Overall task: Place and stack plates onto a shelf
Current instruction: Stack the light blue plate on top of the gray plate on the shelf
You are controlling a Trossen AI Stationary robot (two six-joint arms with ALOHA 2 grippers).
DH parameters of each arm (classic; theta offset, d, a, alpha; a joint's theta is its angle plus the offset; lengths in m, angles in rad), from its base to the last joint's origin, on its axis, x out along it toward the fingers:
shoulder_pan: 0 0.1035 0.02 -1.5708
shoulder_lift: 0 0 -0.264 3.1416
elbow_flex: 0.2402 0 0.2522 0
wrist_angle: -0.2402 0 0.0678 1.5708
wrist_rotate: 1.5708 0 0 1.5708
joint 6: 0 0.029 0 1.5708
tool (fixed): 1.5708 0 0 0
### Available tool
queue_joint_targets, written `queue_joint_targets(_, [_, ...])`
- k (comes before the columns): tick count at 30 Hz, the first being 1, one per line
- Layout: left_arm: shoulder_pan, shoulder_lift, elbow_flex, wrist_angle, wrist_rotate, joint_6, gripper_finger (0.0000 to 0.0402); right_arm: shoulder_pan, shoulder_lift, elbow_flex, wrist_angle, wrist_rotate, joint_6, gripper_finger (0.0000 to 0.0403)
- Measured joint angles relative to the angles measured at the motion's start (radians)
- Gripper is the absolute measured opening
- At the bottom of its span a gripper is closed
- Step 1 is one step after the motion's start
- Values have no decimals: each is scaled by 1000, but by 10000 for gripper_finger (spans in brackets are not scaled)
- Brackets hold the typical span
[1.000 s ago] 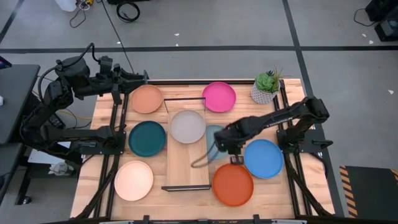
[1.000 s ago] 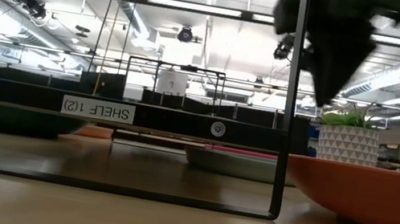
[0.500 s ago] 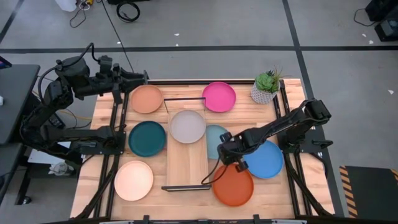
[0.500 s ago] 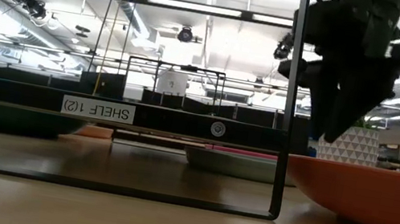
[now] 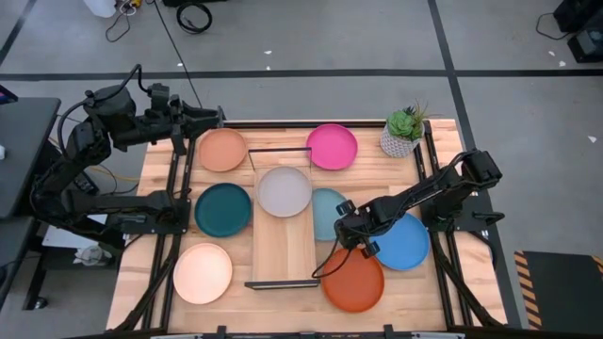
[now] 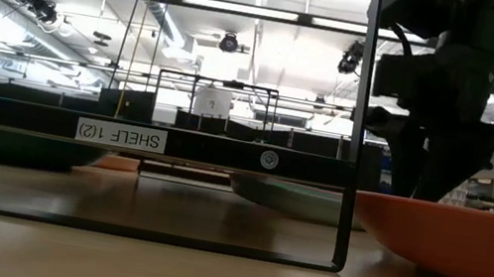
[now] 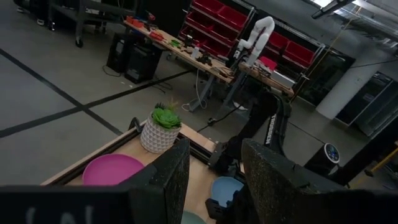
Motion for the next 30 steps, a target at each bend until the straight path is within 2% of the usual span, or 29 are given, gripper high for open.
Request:
queue_joint_targets(15, [0,0,0,0,-7,-7,156,-4,2,19,71,43,-61,86])
queue_joint_targets(20, [0,0,0,0,-7,-7,156,-15,2,-38,119,15,-63,86])
queue_joint_targets(25, [0,0,0,0,-7,-8,156,-20,2,-63,136,68,-63,86])
queue_joint_targets(30, [0,0,0,0,-8,-8,156,-45,2,-95,173,13,-59,77])
